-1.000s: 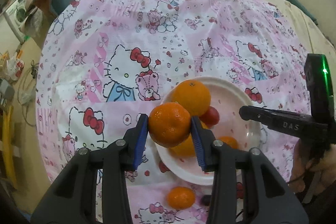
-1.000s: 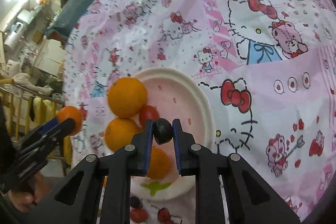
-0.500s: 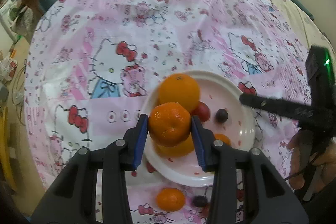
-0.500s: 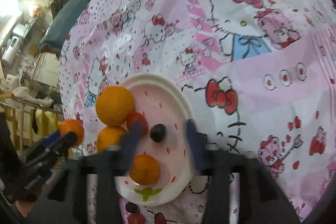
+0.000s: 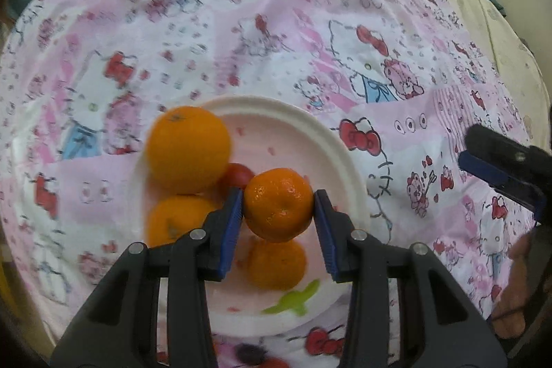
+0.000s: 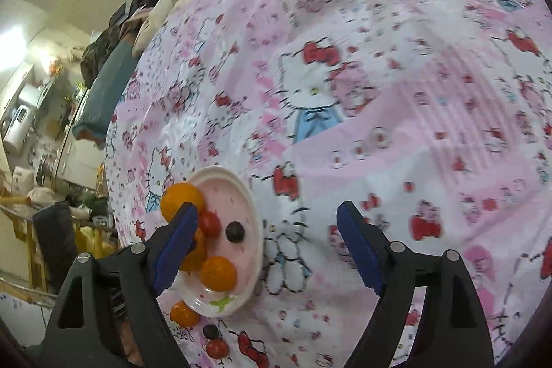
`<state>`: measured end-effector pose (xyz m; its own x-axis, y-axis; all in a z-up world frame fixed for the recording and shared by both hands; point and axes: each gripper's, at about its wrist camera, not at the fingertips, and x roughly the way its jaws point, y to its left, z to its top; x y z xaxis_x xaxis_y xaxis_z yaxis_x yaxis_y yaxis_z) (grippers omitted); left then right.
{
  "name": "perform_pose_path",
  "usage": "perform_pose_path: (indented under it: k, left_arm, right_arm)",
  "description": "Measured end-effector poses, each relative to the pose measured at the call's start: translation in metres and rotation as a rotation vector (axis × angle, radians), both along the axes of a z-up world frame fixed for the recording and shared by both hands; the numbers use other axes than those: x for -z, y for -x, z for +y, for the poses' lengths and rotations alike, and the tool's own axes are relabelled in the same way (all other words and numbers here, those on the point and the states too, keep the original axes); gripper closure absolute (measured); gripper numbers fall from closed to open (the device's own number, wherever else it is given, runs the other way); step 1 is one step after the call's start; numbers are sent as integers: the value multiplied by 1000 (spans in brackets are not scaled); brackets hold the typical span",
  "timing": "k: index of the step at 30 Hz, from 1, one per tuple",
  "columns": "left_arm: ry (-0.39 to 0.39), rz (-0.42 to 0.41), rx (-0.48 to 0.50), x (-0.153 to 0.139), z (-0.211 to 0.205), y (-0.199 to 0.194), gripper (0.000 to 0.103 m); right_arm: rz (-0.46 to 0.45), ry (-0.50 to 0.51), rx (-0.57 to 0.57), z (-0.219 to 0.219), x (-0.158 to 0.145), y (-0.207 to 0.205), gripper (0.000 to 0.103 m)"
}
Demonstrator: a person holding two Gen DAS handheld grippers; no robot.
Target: Organize fruits
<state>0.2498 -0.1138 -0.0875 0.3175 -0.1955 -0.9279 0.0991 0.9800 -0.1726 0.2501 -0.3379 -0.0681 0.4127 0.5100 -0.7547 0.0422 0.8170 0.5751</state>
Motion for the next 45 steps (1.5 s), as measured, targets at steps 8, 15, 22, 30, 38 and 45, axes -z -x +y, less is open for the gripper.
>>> perform_pose_path:
  k: [8,15,22,30,38,45]
  left_arm:
    - [-28,28,-42,13,-5,-2,64]
    - [-44,29,-40,12,-4,-3,60]
    - [-33,-19,-46,-8,-2,7,21]
    - [-107,-84,-74,-33,7,26,21]
    - [-90,-135,-108,-60,29,52,21]
    - [-93,-158,-130,-74,60,84,21]
  right_arm:
    - [7,-26,27,-22,-7,3,18]
    - [-7,-15,13,-16,-16,3,18]
    - [-29,6,-11,-11,-25,9,18]
    - [-48,17,-6,-12,-36,17,18]
    - [-78,33,-23,-1,-52,34,18]
    - [-84,59,-65,22,-55,54,18]
